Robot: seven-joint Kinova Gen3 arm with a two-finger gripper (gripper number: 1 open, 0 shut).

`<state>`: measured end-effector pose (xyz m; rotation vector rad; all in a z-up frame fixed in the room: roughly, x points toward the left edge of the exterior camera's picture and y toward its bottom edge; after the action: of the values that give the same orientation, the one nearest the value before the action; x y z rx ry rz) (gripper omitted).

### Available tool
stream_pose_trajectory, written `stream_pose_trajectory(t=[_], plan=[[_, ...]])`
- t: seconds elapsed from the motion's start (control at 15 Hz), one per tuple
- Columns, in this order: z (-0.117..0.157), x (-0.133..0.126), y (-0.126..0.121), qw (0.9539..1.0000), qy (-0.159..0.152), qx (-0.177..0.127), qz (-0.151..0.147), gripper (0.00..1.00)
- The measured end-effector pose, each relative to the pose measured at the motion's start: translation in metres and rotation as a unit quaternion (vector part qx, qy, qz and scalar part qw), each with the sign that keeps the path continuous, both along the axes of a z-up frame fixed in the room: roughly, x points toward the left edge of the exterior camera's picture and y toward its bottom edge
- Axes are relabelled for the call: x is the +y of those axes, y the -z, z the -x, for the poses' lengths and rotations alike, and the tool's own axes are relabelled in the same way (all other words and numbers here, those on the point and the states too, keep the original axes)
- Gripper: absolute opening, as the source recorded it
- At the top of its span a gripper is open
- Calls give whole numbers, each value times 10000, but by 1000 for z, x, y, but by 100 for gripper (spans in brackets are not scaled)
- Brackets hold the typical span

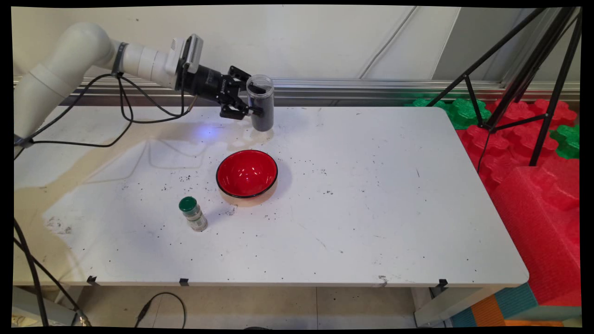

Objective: Pour the black seasoning powder in the red bowl

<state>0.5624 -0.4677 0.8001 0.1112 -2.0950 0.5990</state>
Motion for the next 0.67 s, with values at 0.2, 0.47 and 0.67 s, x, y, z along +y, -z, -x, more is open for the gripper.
stream_pose_trajectory(t=[0.2,0.47,0.67], plan=[[-1,10,-3,9997,-1,-107,214,0],[-1,22,-4,9986,-29,-298,441,0],[-1,32,-4,9968,-59,-485,638,0]])
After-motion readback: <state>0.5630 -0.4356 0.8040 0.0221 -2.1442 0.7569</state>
